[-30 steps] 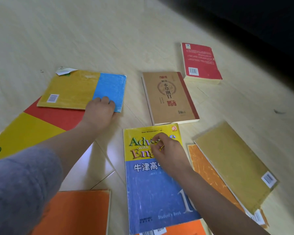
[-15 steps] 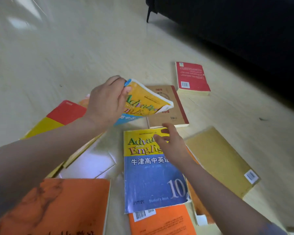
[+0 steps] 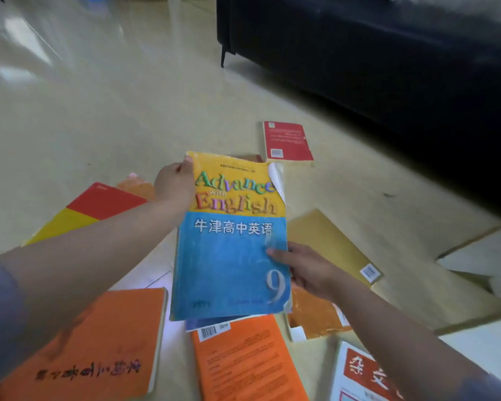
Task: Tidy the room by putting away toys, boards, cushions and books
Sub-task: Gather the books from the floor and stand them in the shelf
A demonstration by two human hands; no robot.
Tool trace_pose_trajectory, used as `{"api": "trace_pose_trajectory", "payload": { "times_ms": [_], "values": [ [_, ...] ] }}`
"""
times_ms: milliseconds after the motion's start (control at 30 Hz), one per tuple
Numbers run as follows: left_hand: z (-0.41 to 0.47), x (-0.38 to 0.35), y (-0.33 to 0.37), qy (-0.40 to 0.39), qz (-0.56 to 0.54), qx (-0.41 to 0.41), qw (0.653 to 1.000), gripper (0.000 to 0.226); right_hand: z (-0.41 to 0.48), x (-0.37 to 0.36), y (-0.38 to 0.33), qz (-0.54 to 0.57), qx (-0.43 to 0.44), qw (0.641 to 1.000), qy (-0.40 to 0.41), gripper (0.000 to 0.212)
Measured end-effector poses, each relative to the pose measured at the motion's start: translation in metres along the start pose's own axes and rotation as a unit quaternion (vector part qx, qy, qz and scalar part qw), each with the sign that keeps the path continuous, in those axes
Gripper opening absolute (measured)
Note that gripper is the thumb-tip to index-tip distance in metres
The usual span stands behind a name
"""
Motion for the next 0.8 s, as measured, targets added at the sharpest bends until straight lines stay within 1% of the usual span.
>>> {"api": "trace_pose_trajectory", "payload": {
  "times_ms": [33,67,100,133,167,200,233,267,333,400,467,533,567,600,633,700,767,800],
  "values": [
    [0.001,-0.006,-0.026,-0.020,-0.032,0.067,0.997,0.045,-0.003,0.003,0.007,-0.045,-0.006,0.999,0.007,0.024],
    [-0.005,-0.017,-0.049,-0.055,-0.075,0.137,0.986,0.042,-0.005,0.006,0.012,-0.093,-0.002,0.995,0.022,0.020],
    [-0.018,-0.030,-0.072,-0.104,-0.106,0.202,0.968,0.037,-0.007,0.008,0.015,-0.138,0.006,0.990,0.039,0.019],
    [-0.035,-0.041,-0.089,-0.155,-0.113,0.254,0.948,0.030,-0.008,0.009,0.018,-0.178,0.013,0.982,0.055,0.018],
    [-0.053,-0.047,-0.105,-0.201,-0.096,0.287,0.932,0.022,-0.009,0.009,0.020,-0.214,0.012,0.975,0.067,0.016],
    [-0.066,-0.050,-0.118,-0.234,-0.073,0.299,0.922,0.015,-0.009,0.010,0.022,-0.243,0.007,0.967,0.075,0.013],
    [-0.073,-0.050,-0.127,-0.251,-0.058,0.299,0.919,0.015,-0.009,0.010,0.025,-0.261,0.002,0.962,0.079,0.010],
    [-0.071,-0.047,-0.137,-0.247,-0.056,0.291,0.923,0.019,-0.007,0.011,0.029,-0.265,-0.003,0.961,0.083,0.006],
    [-0.052,-0.038,-0.147,-0.190,-0.071,0.271,0.941,0.026,-0.002,0.013,0.033,-0.259,-0.003,0.961,0.098,0.005],
    [-0.034,-0.032,-0.149,-0.149,-0.091,0.259,0.950,0.024,0.004,0.013,0.035,-0.243,-0.004,0.964,0.108,0.007],
    [-0.023,-0.033,-0.158,-0.133,-0.094,0.264,0.951,0.019,0.016,0.008,0.039,-0.228,-0.018,0.968,0.103,0.016],
    [-0.027,-0.035,-0.171,-0.148,-0.062,0.286,0.945,0.026,0.027,0.005,0.044,-0.247,-0.038,0.964,0.094,0.029],
    [-0.029,-0.035,-0.179,-0.150,-0.040,0.290,0.944,0.022,0.033,0.005,0.046,-0.266,-0.044,0.958,0.096,0.031],
    [-0.033,-0.034,-0.182,-0.151,-0.016,0.287,0.946,0.012,0.038,0.007,0.048,-0.283,-0.049,0.952,0.105,0.030],
    [-0.034,-0.033,-0.187,-0.146,0.003,0.279,0.949,0.007,0.042,0.011,0.050,-0.298,-0.051,0.946,0.117,0.028],
    [-0.030,-0.034,-0.193,-0.141,0.025,0.254,0.957,0.016,0.046,0.022,0.048,-0.338,-0.054,0.929,0.145,0.025],
    [-0.020,-0.035,-0.194,-0.146,0.045,0.224,0.962,0.024,0.051,0.030,0.045,-0.405,-0.056,0.898,0.164,0.025],
    [-0.016,-0.036,-0.191,-0.154,0.062,0.203,0.965,0.024,0.052,0.033,0.045,-0.442,-0.063,0.879,0.167,0.026]
  ]
}}
Point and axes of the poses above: each hand's wrist, its own z-axis towards the middle knuckle, its own x-axis out of the back of the hand, y = z × x, the point moved 10 cm from there along z, towards the middle knuckle, and after that the axes turned 3 degrees about -z, right-handed, at the moved point
